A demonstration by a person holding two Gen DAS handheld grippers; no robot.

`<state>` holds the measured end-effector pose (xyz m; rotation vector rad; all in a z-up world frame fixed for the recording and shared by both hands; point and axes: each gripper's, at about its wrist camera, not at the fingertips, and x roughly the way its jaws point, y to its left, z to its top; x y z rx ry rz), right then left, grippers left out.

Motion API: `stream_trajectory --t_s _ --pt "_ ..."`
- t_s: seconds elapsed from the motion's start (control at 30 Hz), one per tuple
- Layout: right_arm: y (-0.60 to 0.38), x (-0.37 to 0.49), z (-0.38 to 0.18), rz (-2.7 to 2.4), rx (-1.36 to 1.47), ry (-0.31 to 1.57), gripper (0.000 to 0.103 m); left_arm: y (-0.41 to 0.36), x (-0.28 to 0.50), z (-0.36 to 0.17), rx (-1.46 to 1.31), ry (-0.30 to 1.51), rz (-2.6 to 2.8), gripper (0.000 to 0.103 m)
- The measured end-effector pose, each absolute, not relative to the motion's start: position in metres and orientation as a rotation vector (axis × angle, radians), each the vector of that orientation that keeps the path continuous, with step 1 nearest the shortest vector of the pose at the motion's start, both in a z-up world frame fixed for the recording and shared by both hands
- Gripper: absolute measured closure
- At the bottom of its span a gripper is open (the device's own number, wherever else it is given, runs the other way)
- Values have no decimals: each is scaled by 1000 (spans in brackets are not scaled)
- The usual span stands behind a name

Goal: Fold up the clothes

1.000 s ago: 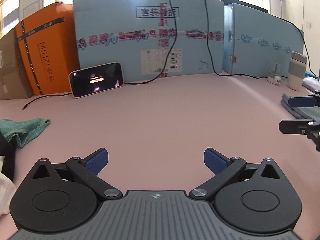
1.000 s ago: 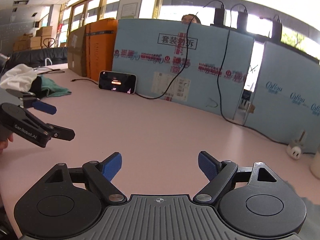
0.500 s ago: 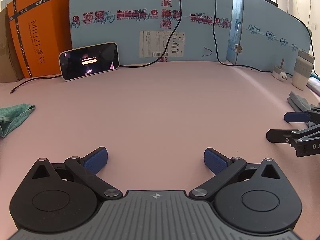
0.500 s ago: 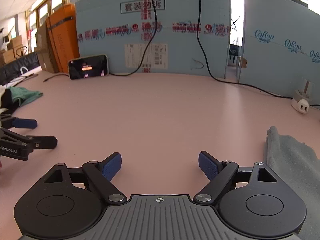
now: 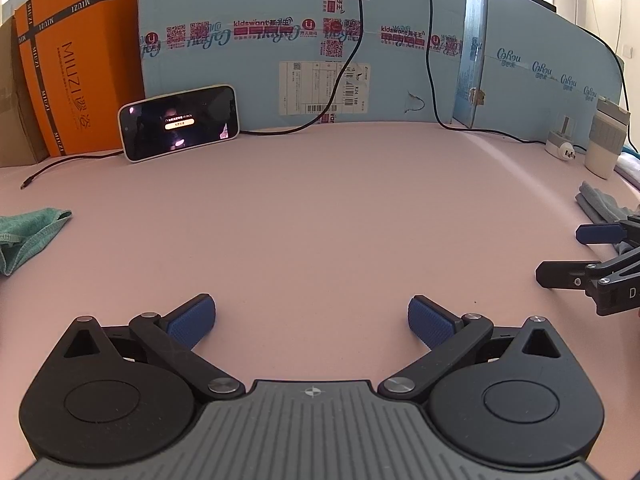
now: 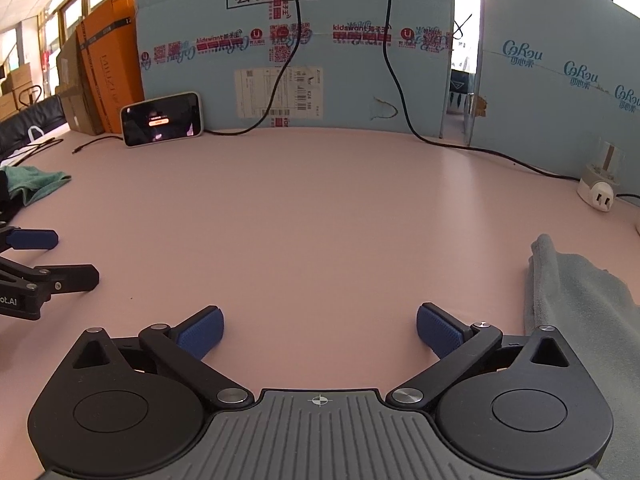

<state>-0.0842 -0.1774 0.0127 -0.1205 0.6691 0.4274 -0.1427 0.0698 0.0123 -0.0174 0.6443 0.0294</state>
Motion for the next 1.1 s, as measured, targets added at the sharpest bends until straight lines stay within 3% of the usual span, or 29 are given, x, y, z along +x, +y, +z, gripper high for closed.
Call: stream_trajectory --t_s 1.1 --pt "-174 -83 13 429 -115 672 0 69 -144 12 -20 634 54 0"
